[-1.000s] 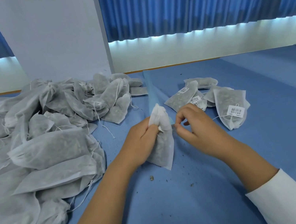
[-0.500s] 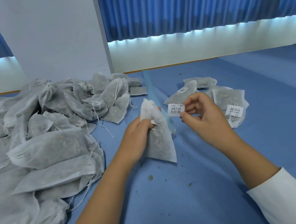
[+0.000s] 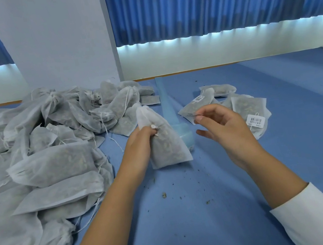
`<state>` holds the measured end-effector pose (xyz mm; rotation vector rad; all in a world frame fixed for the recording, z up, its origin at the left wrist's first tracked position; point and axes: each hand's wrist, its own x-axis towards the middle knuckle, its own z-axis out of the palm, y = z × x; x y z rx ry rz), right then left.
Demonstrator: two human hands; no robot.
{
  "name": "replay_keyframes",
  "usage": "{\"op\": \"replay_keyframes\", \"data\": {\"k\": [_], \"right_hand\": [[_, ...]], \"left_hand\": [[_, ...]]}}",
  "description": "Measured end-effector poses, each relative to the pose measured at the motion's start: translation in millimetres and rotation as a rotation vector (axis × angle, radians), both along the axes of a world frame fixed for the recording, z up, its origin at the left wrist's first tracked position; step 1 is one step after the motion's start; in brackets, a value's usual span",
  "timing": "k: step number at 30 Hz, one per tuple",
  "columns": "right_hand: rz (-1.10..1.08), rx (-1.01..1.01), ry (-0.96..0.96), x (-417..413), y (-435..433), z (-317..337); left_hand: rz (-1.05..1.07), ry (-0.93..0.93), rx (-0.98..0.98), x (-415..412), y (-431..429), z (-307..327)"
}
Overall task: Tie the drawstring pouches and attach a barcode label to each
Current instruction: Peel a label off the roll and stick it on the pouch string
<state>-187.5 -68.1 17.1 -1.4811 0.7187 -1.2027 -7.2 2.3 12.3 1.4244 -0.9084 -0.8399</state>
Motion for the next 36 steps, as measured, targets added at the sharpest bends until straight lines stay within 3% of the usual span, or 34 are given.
{"op": "replay_keyframes", "data": {"k": [5,18,23,30,33,36], "right_hand": [[0.023,0.058,-0.084,4,4,0],[0.191,0.006,-0.06,20,17,-8],[0.144,0.016,-0.08,20,16,-7],[-0.018,0.128,-0.197,15,8,-3],[-0.13,0.076,-0.194,7,4,4],[-0.088,-0.007,-0.116,4,7,7]], "left_hand": [[0.0,0.048,-0.065,3,4,5],[-0.22,-0.152,0.059,-10,16,9],[-0.225,-0.246,0.049,-11,17,13],[-0.14,-0.058,0.046,-10,15,9],[-0.054,0.057,0.088,-5,12,8],[-0.013,0.072,0.102,-4,11,8]]}}
